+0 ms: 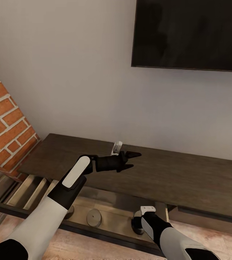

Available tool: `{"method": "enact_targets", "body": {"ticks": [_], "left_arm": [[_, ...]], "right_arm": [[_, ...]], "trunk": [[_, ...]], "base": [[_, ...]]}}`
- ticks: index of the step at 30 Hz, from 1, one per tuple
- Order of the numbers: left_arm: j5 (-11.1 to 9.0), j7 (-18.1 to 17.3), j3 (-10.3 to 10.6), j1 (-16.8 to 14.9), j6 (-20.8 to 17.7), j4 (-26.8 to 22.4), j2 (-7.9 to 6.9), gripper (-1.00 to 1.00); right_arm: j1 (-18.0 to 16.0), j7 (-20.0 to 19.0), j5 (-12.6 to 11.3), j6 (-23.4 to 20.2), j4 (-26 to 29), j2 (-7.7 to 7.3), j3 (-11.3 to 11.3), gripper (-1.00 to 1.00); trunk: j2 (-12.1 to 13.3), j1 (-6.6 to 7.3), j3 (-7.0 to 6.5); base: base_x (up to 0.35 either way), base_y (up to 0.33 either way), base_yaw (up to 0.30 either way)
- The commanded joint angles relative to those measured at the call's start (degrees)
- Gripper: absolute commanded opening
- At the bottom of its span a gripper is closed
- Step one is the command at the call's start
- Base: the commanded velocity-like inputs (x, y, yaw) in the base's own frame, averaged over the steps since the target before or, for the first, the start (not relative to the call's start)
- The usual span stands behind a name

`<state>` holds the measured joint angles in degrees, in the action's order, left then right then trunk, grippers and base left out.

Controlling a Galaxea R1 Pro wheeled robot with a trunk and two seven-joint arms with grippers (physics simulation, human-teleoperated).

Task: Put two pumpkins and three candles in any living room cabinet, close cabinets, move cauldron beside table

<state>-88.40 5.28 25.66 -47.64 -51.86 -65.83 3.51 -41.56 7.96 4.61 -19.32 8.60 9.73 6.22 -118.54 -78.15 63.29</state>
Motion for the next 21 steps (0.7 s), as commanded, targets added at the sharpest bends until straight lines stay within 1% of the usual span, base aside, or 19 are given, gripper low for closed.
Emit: {"method": "enact_targets", "body": {"ticks": [1, 2, 6, 21], "left_arm": [[-0.02, 0.00, 0.00, 0.01, 0.00, 0.00, 0.00, 1.00], [-0.02, 0.00, 0.00, 0.00, 0.00, 0.00, 0.00, 1.00], [-0.02, 0.00, 0.00, 0.02, 0.00, 0.00, 0.00, 1.00], [-0.02, 0.00, 0.00, 0.06, 0.00, 0.00, 0.00, 1.00]], "right_arm": [[-0.01, -0.09, 0.10, -1.33, 0.06, 0.01, -0.07, -1.00], [-0.01, -0.17, 0.09, -2.68, 0.21, 0.02, -0.07, -1.00], [-0.01, -0.22, -0.02, -3.55, 0.34, 0.03, -0.07, -1.00], [-0.01, -0.06, 0.04, -3.06, 0.36, -0.08, -0.10, -1.00]], "trunk": [[0.00, 0.00, 0.09], [0.00, 0.00, 0.18], [0.00, 0.00, 0.54], [0.00, 0.00, 1.90]], "base": [[0.000, 0.000, 0.000], [0.000, 0.000, 0.000], [0.000, 0.000, 0.000], [0.000, 0.000, 0.000]]}}
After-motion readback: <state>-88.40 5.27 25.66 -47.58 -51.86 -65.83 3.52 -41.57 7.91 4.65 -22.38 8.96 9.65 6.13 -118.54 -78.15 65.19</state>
